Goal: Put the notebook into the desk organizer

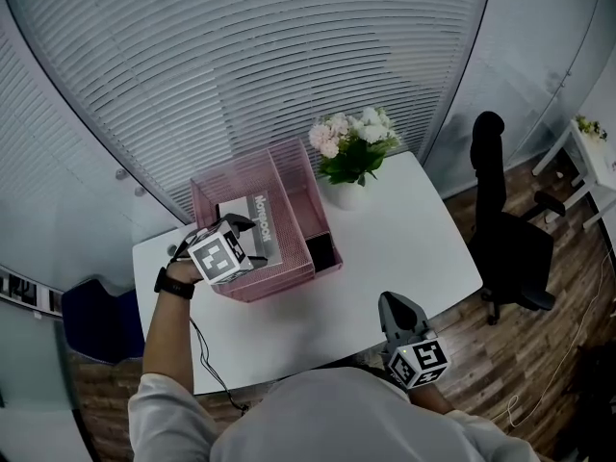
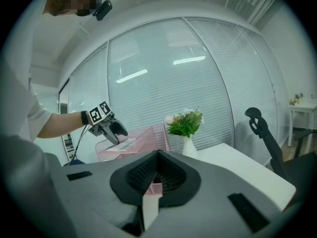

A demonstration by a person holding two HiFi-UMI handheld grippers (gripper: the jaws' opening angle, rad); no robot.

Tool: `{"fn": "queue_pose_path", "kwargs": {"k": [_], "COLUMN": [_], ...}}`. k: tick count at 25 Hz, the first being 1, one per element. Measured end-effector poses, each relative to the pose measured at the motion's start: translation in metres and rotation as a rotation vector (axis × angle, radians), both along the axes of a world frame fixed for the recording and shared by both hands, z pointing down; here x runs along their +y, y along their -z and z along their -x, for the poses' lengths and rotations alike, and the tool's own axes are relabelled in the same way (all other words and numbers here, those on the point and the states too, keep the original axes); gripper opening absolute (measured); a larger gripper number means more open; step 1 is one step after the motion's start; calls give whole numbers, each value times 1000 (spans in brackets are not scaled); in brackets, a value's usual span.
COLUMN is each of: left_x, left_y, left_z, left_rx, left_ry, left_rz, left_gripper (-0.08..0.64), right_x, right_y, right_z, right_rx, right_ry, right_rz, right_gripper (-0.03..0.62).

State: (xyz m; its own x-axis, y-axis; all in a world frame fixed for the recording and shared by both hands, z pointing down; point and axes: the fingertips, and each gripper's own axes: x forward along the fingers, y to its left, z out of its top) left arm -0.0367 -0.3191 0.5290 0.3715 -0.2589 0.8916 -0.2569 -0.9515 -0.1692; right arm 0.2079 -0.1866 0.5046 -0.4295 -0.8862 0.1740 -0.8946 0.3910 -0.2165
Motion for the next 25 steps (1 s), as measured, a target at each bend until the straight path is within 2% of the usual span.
{"fn": "queue_pose_path", "kwargs": {"k": [4, 11, 15, 19, 25], "left_x": [1, 29, 53, 76, 100], "left_y": [27, 98, 126, 140, 142], "left_z": [2, 10, 23, 46, 76], "left_rx": [84, 331, 435, 528, 649], "left_ry": [76, 230, 329, 457, 626], "left_rz": [-121, -366, -481, -535, -568], "left_gripper": [303, 205, 133, 52, 15], "right_x": [-3, -9, -14, -18, -24], "right_y": [4, 20, 28, 37, 43], "right_z": [9, 29, 41, 52, 62], "right_rx": [2, 7, 8, 8, 18], "right_ry": [26, 75, 102, 126, 149], "right_rz": [-13, -50, -67, -75, -88], "right_gripper": [14, 14, 14, 14, 14]}}
